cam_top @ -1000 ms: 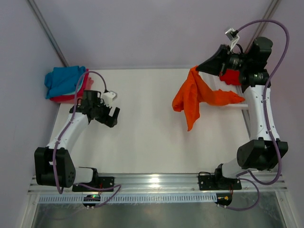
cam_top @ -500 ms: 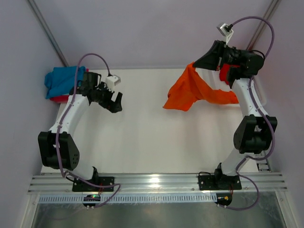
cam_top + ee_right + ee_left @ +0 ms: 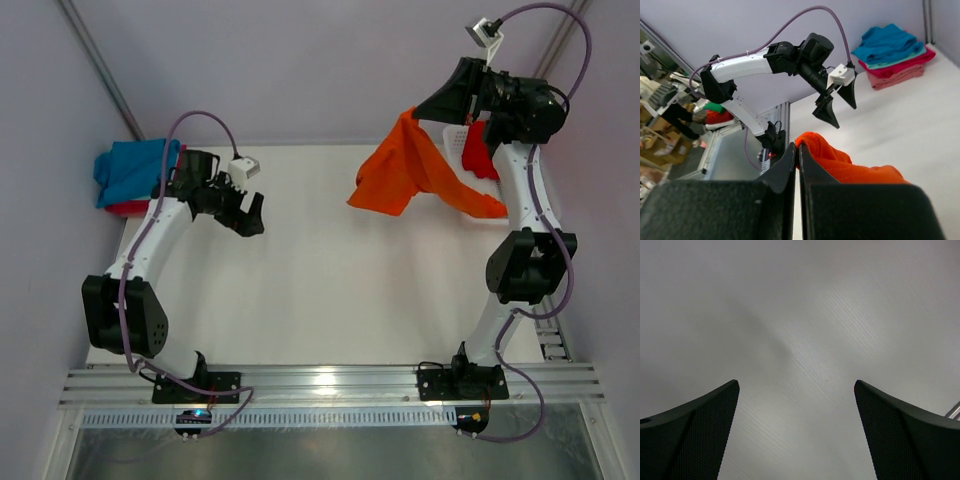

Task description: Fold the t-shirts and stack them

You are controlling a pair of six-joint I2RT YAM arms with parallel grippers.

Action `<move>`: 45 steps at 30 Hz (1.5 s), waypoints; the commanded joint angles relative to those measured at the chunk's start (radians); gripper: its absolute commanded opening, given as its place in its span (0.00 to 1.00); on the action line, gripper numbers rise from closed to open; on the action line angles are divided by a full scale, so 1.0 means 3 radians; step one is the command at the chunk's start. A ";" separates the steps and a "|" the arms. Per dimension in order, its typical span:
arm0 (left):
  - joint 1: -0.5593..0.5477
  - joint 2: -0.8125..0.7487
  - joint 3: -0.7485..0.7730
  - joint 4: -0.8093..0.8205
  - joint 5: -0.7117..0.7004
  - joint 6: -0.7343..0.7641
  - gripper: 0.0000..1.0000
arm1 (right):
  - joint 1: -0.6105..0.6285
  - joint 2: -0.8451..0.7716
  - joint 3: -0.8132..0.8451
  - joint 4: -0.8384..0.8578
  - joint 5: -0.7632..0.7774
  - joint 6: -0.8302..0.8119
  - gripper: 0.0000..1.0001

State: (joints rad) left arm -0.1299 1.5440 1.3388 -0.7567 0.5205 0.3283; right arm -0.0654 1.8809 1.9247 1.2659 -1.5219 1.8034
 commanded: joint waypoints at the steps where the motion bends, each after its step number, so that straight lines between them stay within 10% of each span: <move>1: -0.0048 0.0007 0.0104 0.0093 0.0039 -0.0051 0.99 | -0.0012 0.0045 0.0526 0.0583 -0.0408 -0.0187 0.03; 17: -0.0104 0.0028 0.0170 0.0083 -0.0073 0.0000 0.99 | -0.0426 -0.0379 0.1101 -0.1902 0.0213 -0.2798 0.07; 24: -0.0104 0.0028 0.0170 0.0083 -0.0078 -0.0020 0.99 | -0.0738 -0.0726 0.1223 -0.4926 0.1736 -0.5278 0.03; 45: -0.0221 0.0079 0.0063 0.0370 -0.0063 -0.0312 0.99 | 0.0509 -0.1555 -0.0096 -0.5932 0.5344 -0.6610 0.03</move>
State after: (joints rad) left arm -0.1833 1.5719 1.3571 -0.6846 0.4976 0.2440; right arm 0.0280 1.4467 1.8900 -0.5034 -0.1165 -0.1318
